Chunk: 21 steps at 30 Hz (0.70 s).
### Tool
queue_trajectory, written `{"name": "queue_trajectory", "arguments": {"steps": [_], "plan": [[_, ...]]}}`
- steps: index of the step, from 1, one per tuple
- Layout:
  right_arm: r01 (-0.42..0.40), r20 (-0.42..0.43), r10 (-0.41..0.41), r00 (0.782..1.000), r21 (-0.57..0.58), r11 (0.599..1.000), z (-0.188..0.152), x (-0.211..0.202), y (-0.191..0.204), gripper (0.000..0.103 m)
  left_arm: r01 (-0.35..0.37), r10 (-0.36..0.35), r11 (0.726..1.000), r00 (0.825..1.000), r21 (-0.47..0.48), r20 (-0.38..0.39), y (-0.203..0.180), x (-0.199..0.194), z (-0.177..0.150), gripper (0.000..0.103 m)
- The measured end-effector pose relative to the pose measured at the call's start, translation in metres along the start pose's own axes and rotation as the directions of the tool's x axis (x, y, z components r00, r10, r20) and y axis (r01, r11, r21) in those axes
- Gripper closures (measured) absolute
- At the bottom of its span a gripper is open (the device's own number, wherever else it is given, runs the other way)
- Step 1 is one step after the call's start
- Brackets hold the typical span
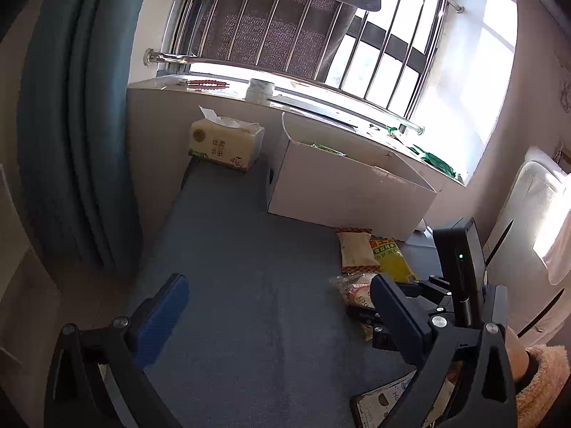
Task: Organize snacks
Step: 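Grasp the round flatbread bag with the right tool and lift it, then carry the flatbread bag into the box with the right tool while the left tool carries a jelly cup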
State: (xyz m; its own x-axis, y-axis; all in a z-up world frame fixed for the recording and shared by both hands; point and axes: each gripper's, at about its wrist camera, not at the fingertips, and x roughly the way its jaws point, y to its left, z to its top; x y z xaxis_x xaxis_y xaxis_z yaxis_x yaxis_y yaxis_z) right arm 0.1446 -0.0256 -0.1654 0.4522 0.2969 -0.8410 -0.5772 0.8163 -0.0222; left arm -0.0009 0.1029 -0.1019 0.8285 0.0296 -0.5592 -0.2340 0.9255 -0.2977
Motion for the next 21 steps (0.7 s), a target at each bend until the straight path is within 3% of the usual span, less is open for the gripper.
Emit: {"name": "queue_trajectory", "arguments": {"steps": [1, 4, 7, 9, 13, 17, 21], "plan": [[0.010, 0.012, -0.010, 1.000, 0.021, 1.000, 0.002, -0.001, -0.002, 0.026, 0.004, -0.004, 1.000, 1.000, -0.003, 0.001, 0.001, 0.000, 0.000, 0.000], [-0.134, 0.067, 0.130, 0.989, 0.066, 0.989, 0.003, -0.014, -0.009, 0.026, 0.007, -0.007, 1.000, 1.000, 0.006, 0.015, 0.000, -0.004, 0.001, 0.000], [-0.136, 0.203, 0.110, 0.973, 0.116, 0.984, 0.008, -0.041, -0.025, 0.026, 0.029, -0.029, 0.999, 0.999, 0.014, 0.017, -0.002, -0.004, 0.001, 0.000], [-0.180, 0.291, 0.129, 0.948, 0.157, 0.971, 0.011, -0.063, -0.042, 0.026, 0.047, -0.047, 0.998, 0.999, 0.036, -0.002, -0.008, 0.000, 0.000, 0.000], [-0.217, 0.375, 0.129, 0.918, 0.204, 0.955, 0.004, -0.103, -0.068, 0.026, 0.110, -0.100, 0.987, 0.992, 0.121, -0.081, -0.032, 0.014, -0.006, 0.000], [-0.204, 0.411, 0.096, 0.907, 0.228, 0.952, -0.024, -0.134, -0.077, 0.026, 0.189, -0.148, 0.951, 0.973, 0.245, -0.179, -0.072, 0.034, -0.020, 0.000], [-0.191, 0.419, 0.051, 0.906, 0.298, 0.935, -0.056, -0.150, -0.098, 0.026, 0.282, -0.175, 0.880, 0.941, 0.381, -0.290, -0.120, 0.057, -0.038, 0.000]]}}
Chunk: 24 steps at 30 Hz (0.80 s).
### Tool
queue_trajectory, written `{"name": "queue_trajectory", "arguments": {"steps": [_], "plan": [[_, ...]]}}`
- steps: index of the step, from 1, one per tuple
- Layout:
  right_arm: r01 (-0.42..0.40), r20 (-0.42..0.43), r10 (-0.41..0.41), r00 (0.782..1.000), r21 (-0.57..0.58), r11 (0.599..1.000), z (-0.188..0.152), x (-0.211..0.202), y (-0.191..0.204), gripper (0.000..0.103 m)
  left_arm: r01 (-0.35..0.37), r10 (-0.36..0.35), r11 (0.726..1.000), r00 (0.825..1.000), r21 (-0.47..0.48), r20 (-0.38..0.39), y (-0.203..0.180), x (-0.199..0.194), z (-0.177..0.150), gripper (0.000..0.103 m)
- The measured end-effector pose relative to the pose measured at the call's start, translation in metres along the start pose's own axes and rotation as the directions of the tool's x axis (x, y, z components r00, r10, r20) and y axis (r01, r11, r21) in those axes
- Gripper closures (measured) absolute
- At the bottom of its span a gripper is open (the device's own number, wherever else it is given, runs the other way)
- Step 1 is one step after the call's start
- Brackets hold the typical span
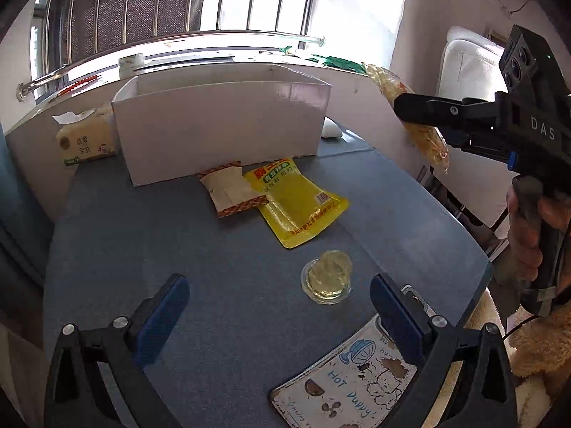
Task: Organize snacks
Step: 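Carry the flatbread bag into the box with the right tool while the left tool carries a jelly cup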
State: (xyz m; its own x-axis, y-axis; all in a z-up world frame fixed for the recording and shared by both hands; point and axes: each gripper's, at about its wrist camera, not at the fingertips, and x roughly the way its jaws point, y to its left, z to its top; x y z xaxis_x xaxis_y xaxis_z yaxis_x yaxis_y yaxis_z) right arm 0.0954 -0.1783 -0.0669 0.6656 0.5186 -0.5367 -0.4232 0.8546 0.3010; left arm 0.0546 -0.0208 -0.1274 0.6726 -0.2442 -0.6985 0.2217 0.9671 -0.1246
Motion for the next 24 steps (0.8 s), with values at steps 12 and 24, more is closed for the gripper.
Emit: {"name": "queue_trajectory", "arguments": {"steps": [12, 24], "plan": [[0.045, -0.013, -0.044, 0.999, 0.156, 0.987, -0.044, -0.031, -0.055, 0.026, 0.032, -0.020, 0.997, 0.983, 0.066, -0.182, -0.031, 0.063, 0.014, 0.057], [-0.026, -0.016, 0.029, 0.999, 0.145, 0.989, -0.043, -0.018, -0.051, 0.026, 0.022, -0.022, 0.999, 1.000, -0.041, 0.023, 0.012, -0.008, 0.045, 0.057]]}}
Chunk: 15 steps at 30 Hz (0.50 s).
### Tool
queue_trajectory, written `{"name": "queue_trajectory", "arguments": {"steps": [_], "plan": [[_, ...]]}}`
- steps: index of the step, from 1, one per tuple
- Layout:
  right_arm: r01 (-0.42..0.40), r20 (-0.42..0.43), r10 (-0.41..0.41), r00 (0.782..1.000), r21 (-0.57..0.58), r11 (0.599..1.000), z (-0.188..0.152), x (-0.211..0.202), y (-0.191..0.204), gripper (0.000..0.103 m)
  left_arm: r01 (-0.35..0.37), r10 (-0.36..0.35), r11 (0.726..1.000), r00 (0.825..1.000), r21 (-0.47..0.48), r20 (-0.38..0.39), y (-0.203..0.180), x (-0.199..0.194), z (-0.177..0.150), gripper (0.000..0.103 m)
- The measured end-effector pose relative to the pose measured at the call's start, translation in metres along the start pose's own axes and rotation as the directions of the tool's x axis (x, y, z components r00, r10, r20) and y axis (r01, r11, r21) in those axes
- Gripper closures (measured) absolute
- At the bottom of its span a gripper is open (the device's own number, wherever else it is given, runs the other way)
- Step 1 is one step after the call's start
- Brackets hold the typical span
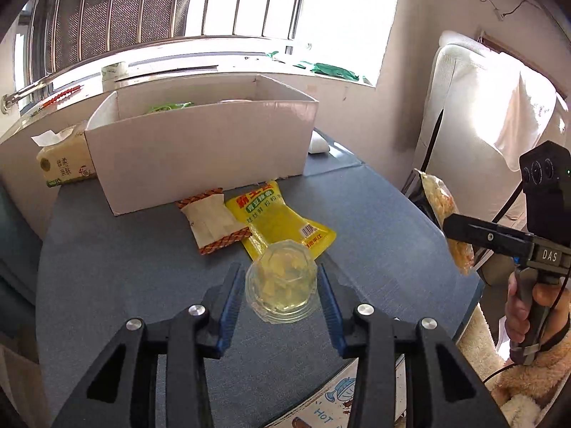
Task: Organize snacks
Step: 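Carry the flatbread bag into the box with the right tool while the left tool carries a jelly cup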
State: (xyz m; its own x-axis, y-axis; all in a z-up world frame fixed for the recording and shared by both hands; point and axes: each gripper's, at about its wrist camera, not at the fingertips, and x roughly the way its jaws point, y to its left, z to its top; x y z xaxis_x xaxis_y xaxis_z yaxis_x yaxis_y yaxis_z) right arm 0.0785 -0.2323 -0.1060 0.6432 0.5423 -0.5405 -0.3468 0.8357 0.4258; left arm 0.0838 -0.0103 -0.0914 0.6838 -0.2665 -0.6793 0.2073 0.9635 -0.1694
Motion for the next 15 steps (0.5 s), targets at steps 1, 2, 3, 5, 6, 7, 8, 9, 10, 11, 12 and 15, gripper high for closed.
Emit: {"name": "queue_trajectory", "arguments": {"steps": [1, 2, 3, 5, 6, 7, 8, 9, 10, 11, 12, 15], "plan": [[-0.009, 0.003, 0.009, 1.000, -0.006, 1.000, 0.004, 0.002, 0.002, 0.026, -0.009, 0.009, 1.000, 0.999, -0.004, 0.038, 0.005, -0.008, 0.006, 0.057], [-0.015, 0.008, 0.015, 1.000, -0.014, 1.000, 0.010, 0.003, 0.005, 0.026, -0.015, 0.016, 1.000, 0.998, -0.006, 0.065, 0.010, -0.015, 0.014, 0.057], [-0.020, 0.017, 0.021, 1.000, -0.024, 1.000, 0.017, 0.005, 0.009, 0.026, -0.021, 0.021, 1.000, 0.996, -0.007, 0.090, 0.015, -0.022, 0.022, 0.057], [-0.041, 0.033, 0.042, 0.999, -0.050, 0.998, 0.036, 0.011, 0.017, 0.026, -0.043, 0.044, 0.999, 0.988, -0.009, 0.146, 0.025, -0.033, 0.042, 0.057], [-0.045, 0.036, 0.047, 0.998, -0.063, 0.997, 0.046, 0.015, 0.021, 0.026, -0.051, 0.053, 0.999, 0.983, -0.015, 0.177, 0.031, -0.037, 0.053, 0.057], [-0.043, 0.043, 0.046, 0.998, -0.080, 0.996, 0.058, 0.020, 0.027, 0.026, -0.050, 0.053, 0.999, 0.979, -0.018, 0.197, 0.037, -0.040, 0.065, 0.057], [-0.043, 0.051, 0.048, 0.998, -0.103, 0.994, 0.071, 0.025, 0.033, 0.026, -0.051, 0.055, 0.998, 0.976, -0.021, 0.213, 0.044, -0.041, 0.078, 0.057], [-0.035, 0.054, 0.042, 0.998, -0.123, 0.992, 0.083, 0.032, 0.038, 0.026, -0.056, 0.061, 0.998, 0.973, -0.027, 0.225, 0.051, -0.039, 0.090, 0.057], [-0.022, 0.056, 0.030, 0.998, -0.135, 0.991, 0.096, 0.040, 0.042, 0.026, -0.062, 0.068, 0.998, 0.970, -0.033, 0.232, 0.061, -0.036, 0.105, 0.057], [-0.012, 0.058, 0.020, 0.998, -0.138, 0.990, 0.111, 0.049, 0.046, 0.026, -0.067, 0.074, 0.997, 0.969, -0.040, 0.235, 0.070, -0.031, 0.119, 0.057], [0.002, 0.048, 0.004, 0.999, -0.129, 0.992, 0.125, 0.059, 0.047, 0.026, -0.074, 0.083, 0.996, 0.970, -0.045, 0.231, 0.079, -0.025, 0.133, 0.057], [0.067, 0.035, -0.063, 0.997, -0.149, 0.986, 0.169, 0.095, 0.057, 0.026, -0.078, 0.093, 0.993, 0.977, -0.087, 0.190, 0.110, 0.005, 0.168, 0.057]]}}
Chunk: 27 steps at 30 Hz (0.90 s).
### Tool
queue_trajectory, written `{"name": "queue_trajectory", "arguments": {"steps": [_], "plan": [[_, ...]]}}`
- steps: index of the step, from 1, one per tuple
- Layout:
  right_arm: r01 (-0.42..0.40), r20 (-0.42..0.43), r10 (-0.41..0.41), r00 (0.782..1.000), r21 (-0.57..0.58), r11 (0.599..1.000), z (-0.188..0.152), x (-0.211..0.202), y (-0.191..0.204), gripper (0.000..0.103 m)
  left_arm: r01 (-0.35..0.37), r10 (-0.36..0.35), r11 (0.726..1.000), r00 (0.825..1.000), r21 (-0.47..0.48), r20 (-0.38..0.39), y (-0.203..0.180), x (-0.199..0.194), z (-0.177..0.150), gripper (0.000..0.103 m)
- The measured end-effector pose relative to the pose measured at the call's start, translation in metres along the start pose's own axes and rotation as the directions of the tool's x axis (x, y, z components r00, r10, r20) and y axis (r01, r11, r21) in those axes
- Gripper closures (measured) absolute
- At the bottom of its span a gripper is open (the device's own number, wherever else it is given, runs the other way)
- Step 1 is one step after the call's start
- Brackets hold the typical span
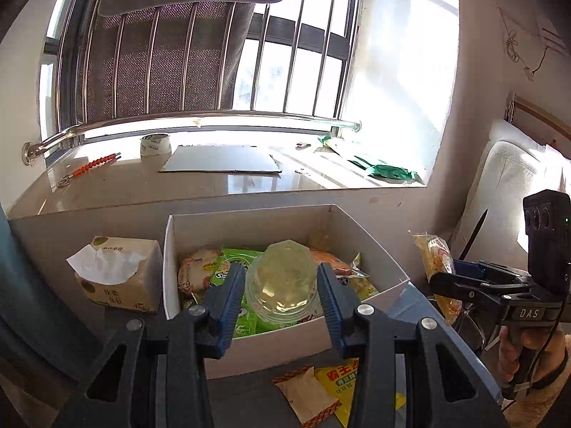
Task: Organize snacks
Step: 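Carry the flatbread bag into the box with the right tool while the left tool carries a jelly cup, then move the right tool to the yellow pea-snack bag and grasp it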
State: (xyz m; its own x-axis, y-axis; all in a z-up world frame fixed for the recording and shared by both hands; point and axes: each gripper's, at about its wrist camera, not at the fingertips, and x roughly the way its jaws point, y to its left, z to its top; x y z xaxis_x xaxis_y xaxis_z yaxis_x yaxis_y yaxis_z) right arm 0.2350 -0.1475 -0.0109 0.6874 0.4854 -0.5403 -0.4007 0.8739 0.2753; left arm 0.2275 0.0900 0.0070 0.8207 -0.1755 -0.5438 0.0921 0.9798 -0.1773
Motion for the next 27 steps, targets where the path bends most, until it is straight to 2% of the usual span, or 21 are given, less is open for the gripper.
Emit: {"name": "queue_trajectory", "arguments": {"steps": [2, 4, 8, 9, 10, 11, 14, 18, 22, 27], "plan": [[0.027, -0.030, -0.028, 0.999, -0.007, 1.000, 0.025, 0.028, -0.002, 0.026, -0.013, 0.013, 1.000, 0.999, -0.014, -0.037, 0.013, 0.027, 0.011, 0.057], [0.005, -0.075, -0.003, 0.997, 0.024, 1.000, 0.044, 0.055, -0.011, 0.026, -0.042, 0.043, 0.999, 0.997, 0.007, -0.071, 0.018, 0.049, 0.016, 0.057], [0.002, -0.074, 0.006, 0.997, 0.102, 0.995, 0.061, 0.086, -0.030, 0.024, -0.107, 0.109, 0.994, 0.991, 0.030, -0.084, 0.026, 0.077, 0.020, 0.054], [-0.005, -0.080, 0.016, 0.997, 0.130, 0.991, 0.062, 0.091, -0.035, 0.012, -0.128, 0.130, 0.991, 0.987, 0.026, -0.099, 0.030, 0.083, 0.021, 0.033], [-0.010, -0.096, 0.025, 0.995, 0.159, 0.987, 0.062, 0.096, -0.040, 0.000, -0.143, 0.144, 0.990, 0.982, 0.014, -0.124, 0.035, 0.088, 0.020, 0.016], [-0.007, -0.103, 0.027, 0.994, 0.188, 0.982, 0.062, 0.097, -0.045, 0.000, -0.150, 0.148, 0.989, 0.980, -0.001, -0.135, 0.038, 0.091, 0.019, 0.000], [-0.003, -0.061, 0.017, 0.998, 0.229, 0.973, 0.056, 0.082, -0.052, 0.000, -0.116, 0.115, 0.993, 0.982, 0.001, -0.147, 0.040, 0.088, 0.011, 0.000], [0.011, -0.030, -0.006, 1.000, 0.168, 0.986, 0.051, 0.060, -0.044, 0.000, -0.153, 0.156, 0.988, 0.978, 0.033, -0.138, 0.035, 0.074, 0.001, 0.000], [-0.016, -0.001, 0.017, 1.000, 0.085, 0.996, 0.042, 0.033, -0.024, 0.000, -0.130, 0.130, 0.992, 0.989, 0.004, -0.074, 0.029, 0.042, 0.000, 0.000], [-0.048, 0.014, 0.048, 0.999, -0.040, 0.998, 0.011, -0.002, 0.005, 0.000, -0.098, 0.098, 0.995, 0.995, 0.036, 0.005, 0.007, -0.006, -0.019, 0.000]]}}
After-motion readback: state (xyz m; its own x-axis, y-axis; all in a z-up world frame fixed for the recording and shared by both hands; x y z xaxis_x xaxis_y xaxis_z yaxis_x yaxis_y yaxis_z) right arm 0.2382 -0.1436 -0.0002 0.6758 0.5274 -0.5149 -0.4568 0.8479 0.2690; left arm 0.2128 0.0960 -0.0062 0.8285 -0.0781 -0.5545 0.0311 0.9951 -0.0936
